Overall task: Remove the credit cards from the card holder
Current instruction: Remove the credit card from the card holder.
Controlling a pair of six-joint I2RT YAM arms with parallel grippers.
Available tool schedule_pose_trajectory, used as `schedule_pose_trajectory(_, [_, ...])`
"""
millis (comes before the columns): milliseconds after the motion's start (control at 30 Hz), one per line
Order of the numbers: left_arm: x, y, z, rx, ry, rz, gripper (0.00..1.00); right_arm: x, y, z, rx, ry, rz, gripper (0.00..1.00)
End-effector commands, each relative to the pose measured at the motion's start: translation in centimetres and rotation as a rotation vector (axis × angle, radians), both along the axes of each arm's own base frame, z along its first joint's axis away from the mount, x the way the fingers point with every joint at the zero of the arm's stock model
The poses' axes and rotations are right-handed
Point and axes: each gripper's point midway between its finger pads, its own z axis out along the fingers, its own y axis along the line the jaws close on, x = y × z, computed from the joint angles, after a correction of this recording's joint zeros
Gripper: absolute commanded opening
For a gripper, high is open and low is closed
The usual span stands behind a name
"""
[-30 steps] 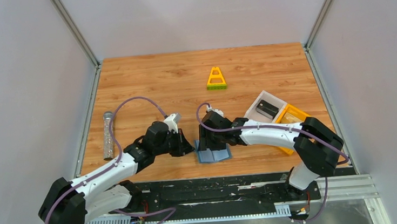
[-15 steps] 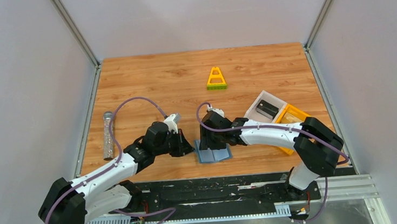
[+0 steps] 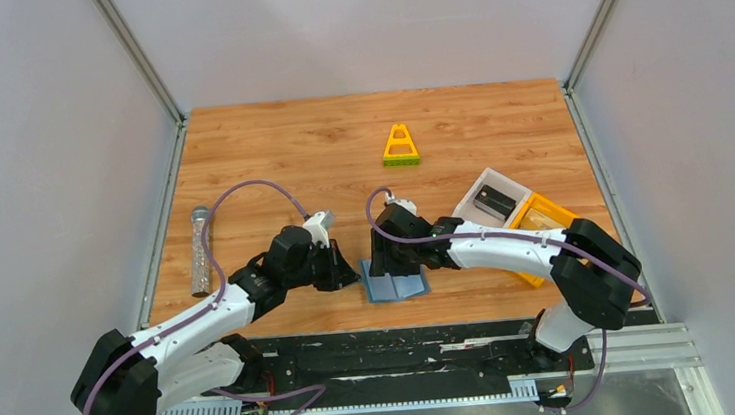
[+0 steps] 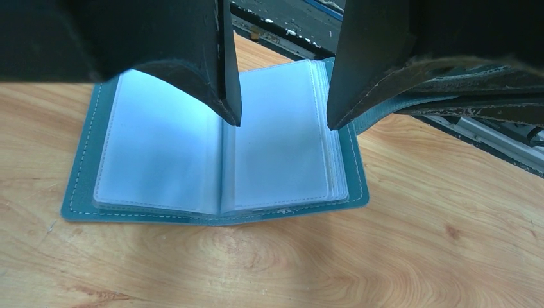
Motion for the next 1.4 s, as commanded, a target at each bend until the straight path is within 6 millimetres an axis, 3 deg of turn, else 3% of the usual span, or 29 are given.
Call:
schedule_pose_trajectory(0, [0.2, -0.5, 1.3, -0.040, -0.039, -0.009, 0.00, 0.6, 1.1, 1.3, 0.029, -0.030, 0.008, 0.53])
schedule_pose_trajectory(333, [0.2, -0.5, 1.3, -0.044, -0.040, -0.007, 0.00, 0.4, 1.2, 0.3, 0.011, -0.003, 0.020, 0.54])
schedule_pose_trajectory(533, [0.3, -0.5, 1.3, -0.043, -0.041, -0.008, 0.00, 0.4, 0.3, -0.5, -0.023, -0.002, -0.003, 0.49])
schedule_pose_trajectory(1033, [0.3, -0.3, 1.0, -0.027, -0.042, -0.005, 0.00, 0.6, -5.3, -0.3, -0.219, -0.037, -0.157, 0.47])
schedule_pose_trajectory(1200, [0.2, -0.5, 1.1, -0.037, -0.044, -0.014, 0.00, 0.2, -2.2, 2.3, -0.049, -0.071, -0.026, 0.51])
schedule_pose_trajectory(1367, [0.2, -0.5, 1.2, -0.042, -0.045, -0.016, 0.00, -0.2, 0.1, 3.3, 0.068, -0.074, 0.042, 0.54])
